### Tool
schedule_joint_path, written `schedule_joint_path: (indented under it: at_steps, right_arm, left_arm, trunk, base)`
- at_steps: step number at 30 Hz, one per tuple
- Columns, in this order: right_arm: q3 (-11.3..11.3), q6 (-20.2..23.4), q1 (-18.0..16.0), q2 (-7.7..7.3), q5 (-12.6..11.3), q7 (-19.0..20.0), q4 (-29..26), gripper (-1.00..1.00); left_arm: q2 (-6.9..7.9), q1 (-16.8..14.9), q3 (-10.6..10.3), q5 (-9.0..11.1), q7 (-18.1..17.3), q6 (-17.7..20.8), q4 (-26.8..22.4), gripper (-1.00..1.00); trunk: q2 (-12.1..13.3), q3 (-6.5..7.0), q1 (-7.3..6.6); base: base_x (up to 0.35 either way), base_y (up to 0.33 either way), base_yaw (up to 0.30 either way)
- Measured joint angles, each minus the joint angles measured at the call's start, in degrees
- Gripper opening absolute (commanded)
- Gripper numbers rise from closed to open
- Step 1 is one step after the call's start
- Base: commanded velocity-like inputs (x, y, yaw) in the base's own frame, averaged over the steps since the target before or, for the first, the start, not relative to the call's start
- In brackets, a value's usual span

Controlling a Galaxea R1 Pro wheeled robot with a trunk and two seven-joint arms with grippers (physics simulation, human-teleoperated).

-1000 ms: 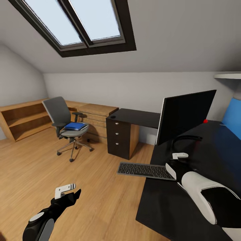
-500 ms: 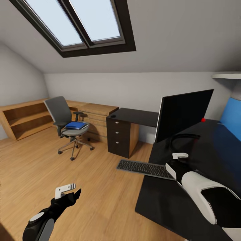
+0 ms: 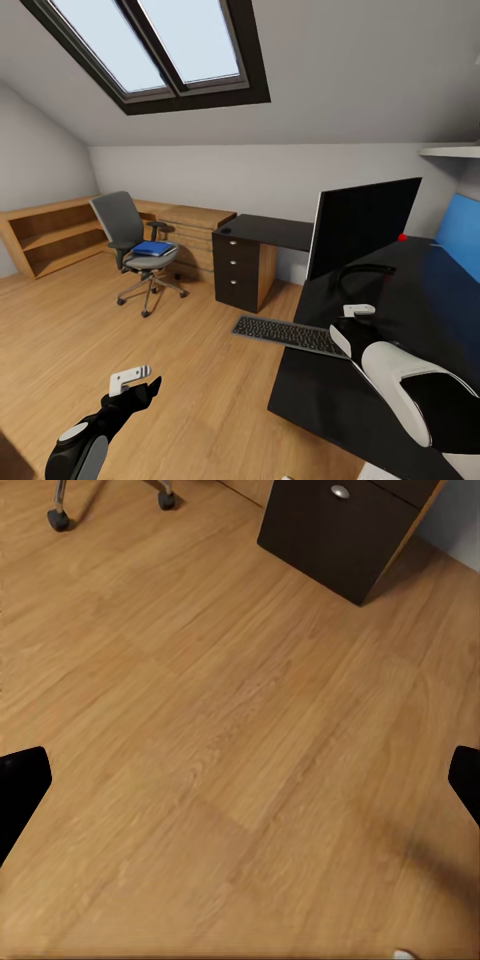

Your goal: In the bedroom, organize the workspace by keeping the computer under the desk, ensuring the monitor is on the desk, placing the keyboard on the desk next to the monitor, placing the mouse on the desk next to the keyboard, moving the folder from the swivel chair onto the desk next to the mouse, stacking the notebook on top of the folder with the pen on top of the notebook, and positioning the swivel chair next to the desk.

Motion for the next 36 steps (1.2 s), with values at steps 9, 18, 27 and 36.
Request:
schedule_joint_path:
  at_steps: [9,18,27,36]
  right_arm:
    - [0.0,0.0,0.0,0.00,0.0,0.0,0.0,1.00]
    - [-0.4,-5.9,0.0,-0.06,-0.8,0.2,-0.3,1.00]
    - [-0.4,-9.5,0.0,-0.05,-1.0,0.2,-0.3,1.00]
    - [-0.8,-6.9,0.0,-0.04,-1.9,0.5,-0.3,1.00]
  left_arm:
    - [0.00,0.0,0.0,0.0,0.0,0.0,0.0,1.00]
    - [0.00,0.0,-0.1,0.0,0.0,0.0,0.5,1.00]
    - [0.00,0.0,-0.1,0.0,0.0,-0.1,0.9,1.00]
    - [0.00,0.0,-0.1,0.0,0.0,-0.2,0.9,1.00]
  trunk:
    - [0.0,0.00,0.00]
    - [0.0,-0.01,0.00]
    - [0.0,-0.01,0.00]
    - [0.0,-0.01,-0.02]
  base:
    - [-0.097,0.000,0.000]
    - [-0.002,0.000,0.000]
    - [0.000,0.000,0.000]
    - [0.052,0.000,0.000]
